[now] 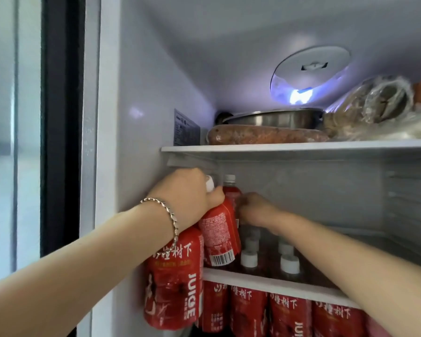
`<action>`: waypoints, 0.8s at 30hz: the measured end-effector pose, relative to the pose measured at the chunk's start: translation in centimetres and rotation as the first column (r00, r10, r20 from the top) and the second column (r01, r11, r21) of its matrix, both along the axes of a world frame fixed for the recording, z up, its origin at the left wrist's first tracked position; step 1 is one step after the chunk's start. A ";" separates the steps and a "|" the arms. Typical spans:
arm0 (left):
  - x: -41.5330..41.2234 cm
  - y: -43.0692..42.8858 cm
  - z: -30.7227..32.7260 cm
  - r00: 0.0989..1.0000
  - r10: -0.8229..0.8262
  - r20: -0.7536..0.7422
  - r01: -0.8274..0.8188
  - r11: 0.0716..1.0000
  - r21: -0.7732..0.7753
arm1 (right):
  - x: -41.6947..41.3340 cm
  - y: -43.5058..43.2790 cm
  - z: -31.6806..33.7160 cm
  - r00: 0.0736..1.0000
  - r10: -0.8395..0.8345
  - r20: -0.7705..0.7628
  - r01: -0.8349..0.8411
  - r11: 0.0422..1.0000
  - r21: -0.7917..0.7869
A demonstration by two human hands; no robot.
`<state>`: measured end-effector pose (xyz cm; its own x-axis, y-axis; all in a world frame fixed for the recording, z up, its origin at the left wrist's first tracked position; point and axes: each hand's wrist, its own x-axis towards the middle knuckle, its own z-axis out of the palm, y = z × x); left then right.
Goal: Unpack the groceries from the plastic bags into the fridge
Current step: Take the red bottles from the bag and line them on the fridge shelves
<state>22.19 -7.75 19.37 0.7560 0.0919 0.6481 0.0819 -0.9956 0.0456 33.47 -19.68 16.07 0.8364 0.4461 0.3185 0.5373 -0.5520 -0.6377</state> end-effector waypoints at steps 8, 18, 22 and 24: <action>-0.8 -1.4 -0.3 0.998 -0.068 0.009 0.067 0.996 0.059 | -5.7 -2.3 -0.9 0.941 0.295 0.164 -0.316 0.941 0.119; -1.5 -5.3 0.8 0.865 -0.307 0.397 0.297 0.951 0.087 | -7.3 -6.9 -1.1 0.981 -0.011 0.192 -0.034 0.973 0.229; 0.0 -6.8 0.2 0.849 -0.305 0.431 0.367 0.928 -0.066 | -7.0 -9.0 -2.1 0.984 -0.066 0.167 0.030 0.978 0.206; 0.6 -7.1 -0.3 0.840 -0.303 0.451 0.417 0.891 -0.179 | -7.1 -9.7 -2.5 0.977 -0.126 0.169 0.087 0.971 0.223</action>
<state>22.80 -14.87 19.11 0.4479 0.0722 0.8912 -0.3624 -0.8965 0.2548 26.39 -29.42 13.54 0.7950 0.2626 0.5468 0.5999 -0.4739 -0.6446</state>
